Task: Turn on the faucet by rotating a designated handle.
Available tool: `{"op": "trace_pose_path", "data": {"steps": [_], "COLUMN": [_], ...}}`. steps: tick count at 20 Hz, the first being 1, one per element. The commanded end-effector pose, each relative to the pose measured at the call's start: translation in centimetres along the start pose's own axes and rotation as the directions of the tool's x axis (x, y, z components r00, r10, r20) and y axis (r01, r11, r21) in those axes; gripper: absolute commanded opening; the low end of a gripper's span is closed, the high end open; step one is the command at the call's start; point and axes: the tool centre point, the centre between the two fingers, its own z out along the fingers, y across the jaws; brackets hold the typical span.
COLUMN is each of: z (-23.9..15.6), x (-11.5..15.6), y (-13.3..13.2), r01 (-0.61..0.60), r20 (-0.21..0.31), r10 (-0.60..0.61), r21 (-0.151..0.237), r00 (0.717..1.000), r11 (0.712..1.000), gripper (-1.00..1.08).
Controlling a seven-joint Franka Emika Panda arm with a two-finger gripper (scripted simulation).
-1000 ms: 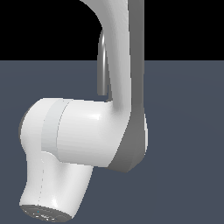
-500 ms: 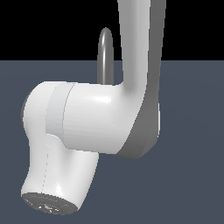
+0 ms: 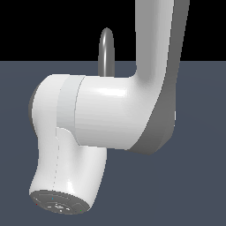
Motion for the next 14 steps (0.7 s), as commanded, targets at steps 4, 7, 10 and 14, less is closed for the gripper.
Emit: {"op": "trace_pose_path", "data": {"steps": [4, 7, 10, 14], "z": [0.0, 0.0, -0.2, -0.1], "x": [-2.5, -3.0, -1.5, -1.4], "y": [-2.4, -3.0, -2.0, -3.4], "r01": [0.001, 0.001, -0.015, -0.011], "r20": [0.035, 0.04, 0.014, 0.022], "r10": [-0.002, -0.001, 0.015, 0.011], "r21": [0.009, 0.009, 0.023, 0.019], "r00": [0.999, 0.999, 1.0, 1.0], "r11": [1.0, 1.0, 1.0, 1.0], "gripper": [-1.0, -1.0, -1.0, -1.0]}}
